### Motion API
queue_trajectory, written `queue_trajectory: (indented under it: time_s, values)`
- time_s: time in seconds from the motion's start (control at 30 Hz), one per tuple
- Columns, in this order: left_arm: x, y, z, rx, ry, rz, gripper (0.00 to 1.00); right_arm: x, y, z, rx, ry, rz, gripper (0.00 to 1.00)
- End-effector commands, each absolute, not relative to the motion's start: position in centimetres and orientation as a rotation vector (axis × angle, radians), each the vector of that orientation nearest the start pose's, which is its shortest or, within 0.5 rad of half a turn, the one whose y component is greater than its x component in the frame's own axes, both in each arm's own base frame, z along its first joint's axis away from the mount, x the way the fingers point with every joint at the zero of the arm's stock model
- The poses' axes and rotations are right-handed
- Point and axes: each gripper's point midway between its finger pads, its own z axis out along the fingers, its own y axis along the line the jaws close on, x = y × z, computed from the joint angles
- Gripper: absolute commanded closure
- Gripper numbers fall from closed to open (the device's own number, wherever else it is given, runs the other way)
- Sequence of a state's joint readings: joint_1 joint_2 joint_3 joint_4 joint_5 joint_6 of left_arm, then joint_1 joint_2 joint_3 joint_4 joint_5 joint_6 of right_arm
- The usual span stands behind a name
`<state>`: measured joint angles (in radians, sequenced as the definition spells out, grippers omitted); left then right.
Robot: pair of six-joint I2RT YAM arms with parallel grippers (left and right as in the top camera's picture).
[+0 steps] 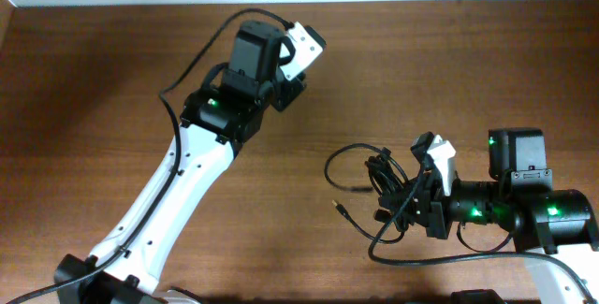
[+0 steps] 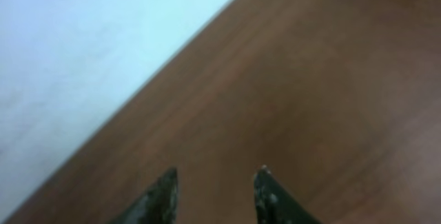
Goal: Untangle cables
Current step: 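Open the left gripper and pull it back, leaving the coil in the right gripper, then bring the left gripper toward the coil held by the right gripper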
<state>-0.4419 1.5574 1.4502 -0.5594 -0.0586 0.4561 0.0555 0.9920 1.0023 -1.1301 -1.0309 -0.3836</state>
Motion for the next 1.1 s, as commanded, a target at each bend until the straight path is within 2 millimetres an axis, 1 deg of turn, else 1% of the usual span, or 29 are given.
queue_trajectory:
  time_s: [0.0,0.03,0.07,0.17,0.2,0.27,0.3,0.43,0.53,0.6,0.67,0.7,0.73,0.83,0.87,0.9,0.97,1.07]
  values:
    - [40.5,-20.7,25.4,1.029,2.025,-0.070,0.76,17.8,16.2,26.2,-0.824,2.090,1.234,0.96]
    - [40.0,-21.0,25.1,1.048,2.032,-0.102,0.80,17.8,16.2,26.2,-0.823,2.090,1.234,0.96]
    - [39.8,-21.1,25.0,1.057,2.037,-0.116,0.81,17.8,16.2,26.2,-0.823,2.091,1.234,0.96]
    - [38.8,-21.4,25.1,1.080,2.043,-0.161,0.79,17.8,16.2,26.1,-0.823,2.093,1.230,0.96]
    - [38.4,-21.5,25.3,1.087,2.037,-0.181,0.76,17.8,16.2,26.1,-0.823,2.093,1.230,0.96]
    - [37.4,-21.7,26.2,1.100,2.018,-0.224,0.60,17.8,16.2,26.1,-0.823,2.092,1.229,0.96]
    - [36.9,-21.8,26.6,1.106,2.012,-0.241,0.56,17.9,16.2,26.2,-0.825,2.090,1.227,0.96]
    - [33.8,-21.4,28.5,1.131,1.996,-0.307,0.51,18.2,16.2,26.2,-0.824,2.082,1.220,0.96]
    - [30.8,-20.8,30.8,1.143,1.954,-0.360,0.41,18.3,16.1,26.3,-0.827,2.075,1.210,0.96]
    - [29.1,-20.1,32.4,1.139,1.920,-0.357,0.30,18.6,16.1,26.1,-0.808,2.092,1.202,0.96]
    - [26.8,-19.1,34.2,1.132,1.881,-0.356,0.19,19.5,15.7,25.7,-0.746,2.145,1.177,0.96]
    - [25.8,-18.9,34.6,1.162,1.855,-0.362,0.18,19.6,15.7,25.6,-0.746,2.144,1.176,0.96]
    - [24.2,-19.0,34.9,1.232,1.806,-0.382,0.18,19.8,15.7,25.6,-0.746,2.143,1.176,0.96]
    - [20.2,-19.5,35.0,1.423,1.673,-0.466,0.18,20.1,15.9,25.7,-0.749,2.130,1.195,0.96]
    - [19.2,-19.6,34.8,1.476,1.645,-0.489,0.14,20.1,16.0,25.8,-0.753,2.122,1.201,0.96]
    - [18.6,-19.6,34.4,1.514,1.633,-0.508,0.12,20.1,16.1,26.0,-0.760,2.108,1.210,0.96]
    - [18.0,-19.7,33.8,1.561,1.623,-0.532,0.09,19.6,16.5,26.8,-0.817,2.036,1.247,0.96]
    - [17.8,-20.6,33.7,1.613,1.567,-0.592,0.07,18.7,17.2,28.2,-0.905,1.899,1.315,0.96]
